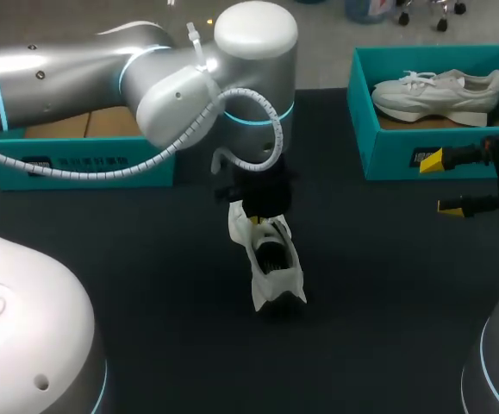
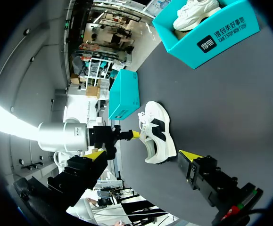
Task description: Take the shoe out of the shoebox, open the shoe tongue, remove and reinsert the insole, then place the shoe into the shoebox
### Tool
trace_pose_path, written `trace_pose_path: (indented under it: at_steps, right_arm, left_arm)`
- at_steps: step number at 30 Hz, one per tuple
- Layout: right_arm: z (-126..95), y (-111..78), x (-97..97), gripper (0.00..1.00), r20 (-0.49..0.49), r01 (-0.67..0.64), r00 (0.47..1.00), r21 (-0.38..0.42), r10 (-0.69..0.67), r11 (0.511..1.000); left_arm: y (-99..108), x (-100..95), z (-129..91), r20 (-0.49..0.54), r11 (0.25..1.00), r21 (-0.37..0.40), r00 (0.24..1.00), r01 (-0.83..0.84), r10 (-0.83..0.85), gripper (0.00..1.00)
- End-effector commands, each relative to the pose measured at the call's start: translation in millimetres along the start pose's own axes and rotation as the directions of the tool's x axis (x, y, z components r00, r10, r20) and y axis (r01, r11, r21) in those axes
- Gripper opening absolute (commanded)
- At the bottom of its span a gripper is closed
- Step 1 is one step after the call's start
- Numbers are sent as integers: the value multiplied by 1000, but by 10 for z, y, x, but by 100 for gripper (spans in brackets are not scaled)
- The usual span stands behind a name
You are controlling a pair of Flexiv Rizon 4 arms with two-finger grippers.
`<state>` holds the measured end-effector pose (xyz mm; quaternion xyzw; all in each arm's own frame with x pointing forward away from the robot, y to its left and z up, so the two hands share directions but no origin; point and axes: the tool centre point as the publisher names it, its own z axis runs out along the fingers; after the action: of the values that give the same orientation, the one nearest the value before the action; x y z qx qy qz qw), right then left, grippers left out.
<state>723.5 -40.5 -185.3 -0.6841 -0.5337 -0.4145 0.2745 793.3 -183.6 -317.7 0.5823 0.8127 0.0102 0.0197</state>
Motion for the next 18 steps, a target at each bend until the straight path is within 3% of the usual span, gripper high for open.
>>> trace_pose_path:
  at_steps: [1, 3, 4, 15, 16, 18]
  right_arm:
    - [3, -3, 2, 100, 4, -1, 1000, 0, 1, 1000]
    - [3, -3, 2, 100, 4, -1, 1000, 0, 1, 1000]
    - [3, -3, 2, 100, 4, -1, 1000, 0, 1, 1000]
    - [3, -3, 2, 100, 4, -1, 1000, 0, 1, 1000]
    - [3, -3, 2, 100, 4, -1, 1000, 0, 1, 1000]
    - [3, -3, 2, 100, 4, -1, 1000, 0, 1, 1000]
  left_arm:
    - [-79, -28, -48, -47, 985, 10, 984, 174, -173, 0]
    - [-53, -26, -65, -47, 925, -11, 924, 380, -380, 0]
    - [-79, -2, -105, 24, 913, 19, 912, 408, -408, 0]
    - [-79, -2, -105, 24, 913, 19, 912, 408, -408, 0]
    - [-86, 6, -113, -13, 845, 42, 846, 533, -533, 0]
    - [-209, 67, -200, -11, 569, -83, 570, 818, -821, 0]
